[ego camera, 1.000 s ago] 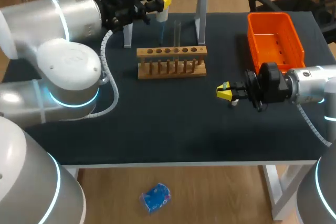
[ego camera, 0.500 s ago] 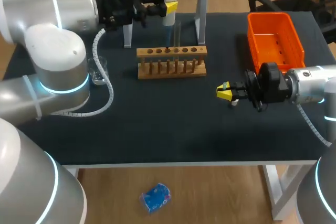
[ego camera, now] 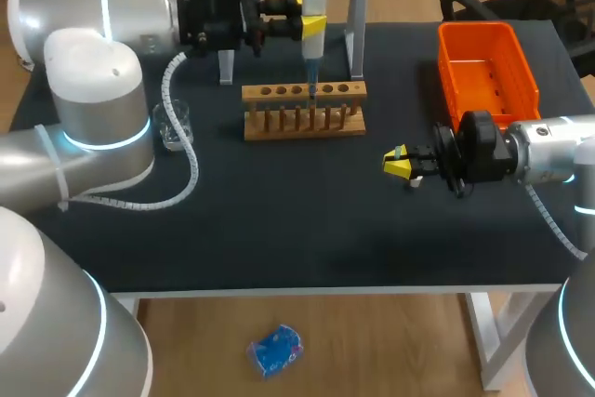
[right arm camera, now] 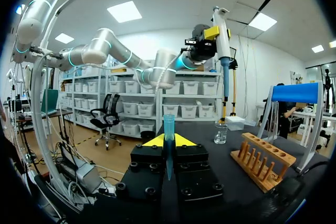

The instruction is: Invert the test tube, pick up the pipette, mount the tip to pipette, aspirate from beaker and dispense into the tube, eject the tip, return the pipette, and cap with the stopper.

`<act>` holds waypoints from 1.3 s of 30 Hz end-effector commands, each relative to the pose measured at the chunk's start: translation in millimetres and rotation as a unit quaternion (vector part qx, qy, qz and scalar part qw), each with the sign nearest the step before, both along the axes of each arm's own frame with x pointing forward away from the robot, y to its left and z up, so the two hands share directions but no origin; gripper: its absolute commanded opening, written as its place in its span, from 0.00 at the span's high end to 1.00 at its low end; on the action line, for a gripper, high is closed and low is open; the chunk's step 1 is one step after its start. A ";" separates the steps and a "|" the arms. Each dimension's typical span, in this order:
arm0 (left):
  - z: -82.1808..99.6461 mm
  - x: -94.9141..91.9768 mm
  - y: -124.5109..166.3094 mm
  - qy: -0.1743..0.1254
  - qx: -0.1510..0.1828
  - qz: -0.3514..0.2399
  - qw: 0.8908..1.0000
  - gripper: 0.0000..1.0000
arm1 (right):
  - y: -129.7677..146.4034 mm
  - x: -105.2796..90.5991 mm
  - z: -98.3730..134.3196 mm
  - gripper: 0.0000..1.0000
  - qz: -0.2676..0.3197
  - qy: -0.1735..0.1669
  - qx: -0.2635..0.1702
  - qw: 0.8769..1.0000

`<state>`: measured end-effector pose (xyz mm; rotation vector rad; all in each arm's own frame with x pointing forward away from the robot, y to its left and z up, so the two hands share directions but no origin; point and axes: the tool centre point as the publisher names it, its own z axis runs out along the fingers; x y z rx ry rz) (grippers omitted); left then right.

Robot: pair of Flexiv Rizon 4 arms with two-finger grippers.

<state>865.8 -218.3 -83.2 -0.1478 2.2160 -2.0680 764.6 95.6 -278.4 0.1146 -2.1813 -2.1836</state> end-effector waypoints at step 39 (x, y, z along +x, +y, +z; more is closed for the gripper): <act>20.5 -56.5 -48.5 0.001 -0.003 -0.014 1.000 1.00 | 2.7 2.0 -1.7 1.00 0.007 0.003 0.003 1.000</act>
